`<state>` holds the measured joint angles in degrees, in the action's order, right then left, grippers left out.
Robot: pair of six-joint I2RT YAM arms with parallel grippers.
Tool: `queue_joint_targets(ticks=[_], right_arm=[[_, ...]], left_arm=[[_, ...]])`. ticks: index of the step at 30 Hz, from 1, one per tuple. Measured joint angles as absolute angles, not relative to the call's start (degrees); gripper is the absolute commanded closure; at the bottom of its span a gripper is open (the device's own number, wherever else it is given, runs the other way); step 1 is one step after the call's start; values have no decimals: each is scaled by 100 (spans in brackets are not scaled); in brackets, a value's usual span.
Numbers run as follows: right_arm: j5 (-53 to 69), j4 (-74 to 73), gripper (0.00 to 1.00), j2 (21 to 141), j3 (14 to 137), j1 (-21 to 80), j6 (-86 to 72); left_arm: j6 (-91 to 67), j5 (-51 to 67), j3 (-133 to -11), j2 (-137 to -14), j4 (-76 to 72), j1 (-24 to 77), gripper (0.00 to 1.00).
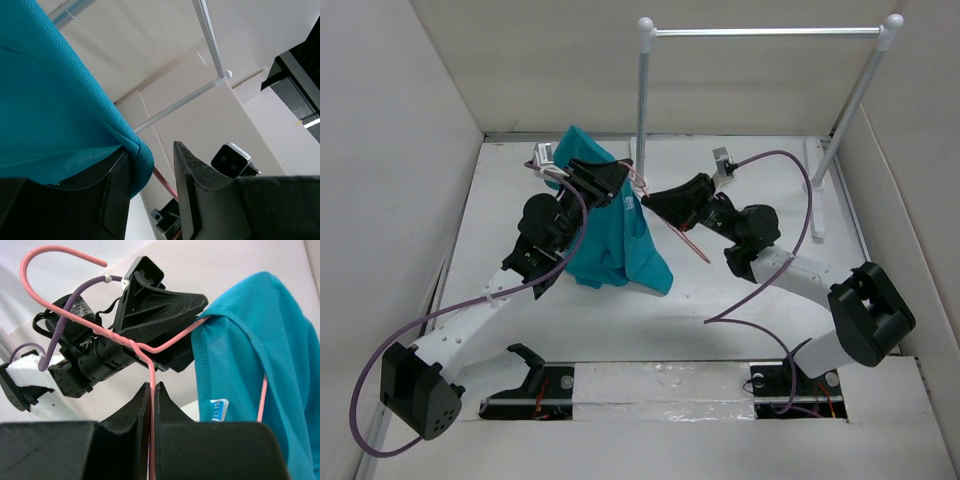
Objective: Place the t-shirt on the hanger
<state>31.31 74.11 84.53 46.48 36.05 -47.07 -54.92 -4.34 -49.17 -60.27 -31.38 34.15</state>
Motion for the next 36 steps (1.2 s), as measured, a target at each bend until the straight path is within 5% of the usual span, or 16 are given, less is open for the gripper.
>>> queue_joint_targets(ticks=[10, 14, 19, 23, 29, 32, 36], right_arm=[[3127, 7406, 100, 8739, 4834, 3612, -4584], [3100, 7415, 100, 8842, 4908, 3638, -4541], [3144, 7435, 100, 8895, 4906, 3708, -4364], [3131, 7384, 68, 8858, 4880, 3721, -4244], [3039, 7032, 34, 8200, 4582, 3710, -3929], [3017, 6678, 26, 7743, 4488, 3706, -3682], [2847, 5990, 29, 6936, 4082, 3632, -3260]], left_arm=[[-5717, 89, -4757, -5975, -3194, 3413, 71], [-5813, 161, -4733, -5975, -3197, 3413, 100], [-5955, 287, -4735, -5948, -3245, 3409, 100], [-5872, 279, -4737, -5881, -3114, 3409, 100], [-5640, 268, -4744, -5765, -2912, 3417, 100], [-5557, 217, -4807, -5752, -2751, 3417, 100], [-5470, 161, -4906, -5653, -2488, 3336, 100]])
